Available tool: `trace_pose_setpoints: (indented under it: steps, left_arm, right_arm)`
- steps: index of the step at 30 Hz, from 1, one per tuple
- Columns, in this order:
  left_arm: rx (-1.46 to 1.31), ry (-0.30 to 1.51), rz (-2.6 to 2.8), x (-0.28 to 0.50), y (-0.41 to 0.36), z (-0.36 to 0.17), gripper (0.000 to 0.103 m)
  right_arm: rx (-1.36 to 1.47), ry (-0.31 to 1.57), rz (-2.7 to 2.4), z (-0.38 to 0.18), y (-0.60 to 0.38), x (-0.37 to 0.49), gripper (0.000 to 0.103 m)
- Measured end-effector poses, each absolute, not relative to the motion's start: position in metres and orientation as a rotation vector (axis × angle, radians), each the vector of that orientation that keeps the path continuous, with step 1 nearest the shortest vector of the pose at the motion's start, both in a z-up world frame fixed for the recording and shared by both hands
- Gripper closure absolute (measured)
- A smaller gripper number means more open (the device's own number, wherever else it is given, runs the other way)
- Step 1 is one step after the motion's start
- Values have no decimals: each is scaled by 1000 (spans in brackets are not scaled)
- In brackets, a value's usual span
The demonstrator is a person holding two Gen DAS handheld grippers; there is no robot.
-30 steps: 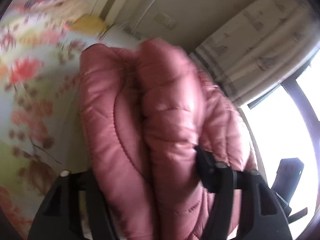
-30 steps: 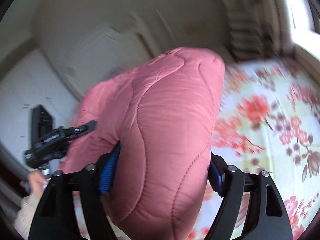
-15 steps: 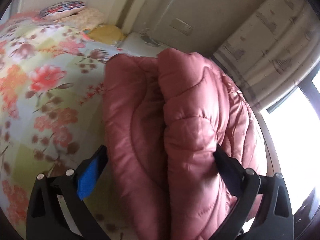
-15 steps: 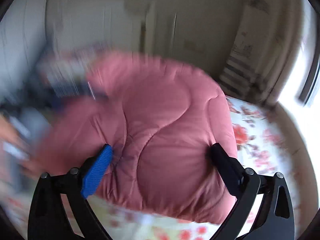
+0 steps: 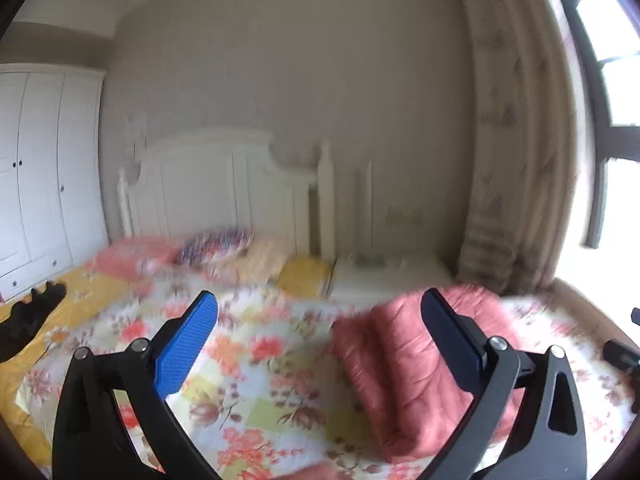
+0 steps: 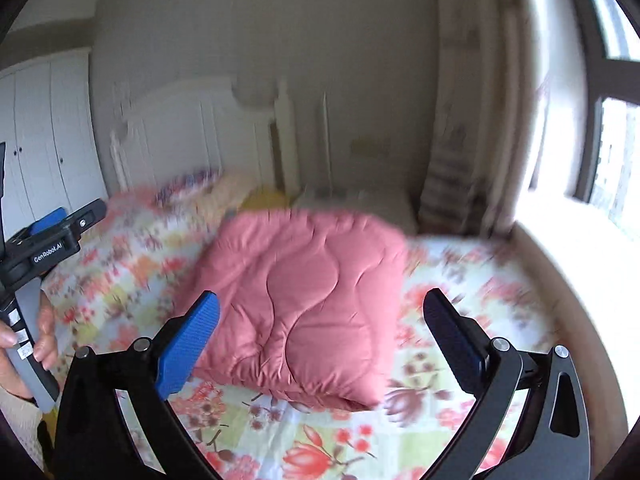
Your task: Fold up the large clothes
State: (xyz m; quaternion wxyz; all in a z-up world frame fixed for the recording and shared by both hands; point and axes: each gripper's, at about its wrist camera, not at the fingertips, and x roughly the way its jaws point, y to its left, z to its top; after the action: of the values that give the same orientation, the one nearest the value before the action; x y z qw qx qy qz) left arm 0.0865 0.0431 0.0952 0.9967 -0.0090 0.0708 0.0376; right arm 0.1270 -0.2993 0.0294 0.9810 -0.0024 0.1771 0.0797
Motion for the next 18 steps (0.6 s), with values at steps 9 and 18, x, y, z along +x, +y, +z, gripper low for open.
trace_pose_setpoints:
  steps: [9, 18]
  left_arm:
    - [-53, 194, 20, 15, 18, 28, 2]
    - [75, 320, 25, 3, -17, -45, 2]
  right_arm:
    - [-132, 307, -1, -28, -283, 41, 5]
    - [-13, 382, -44, -102, -274, 39, 5]
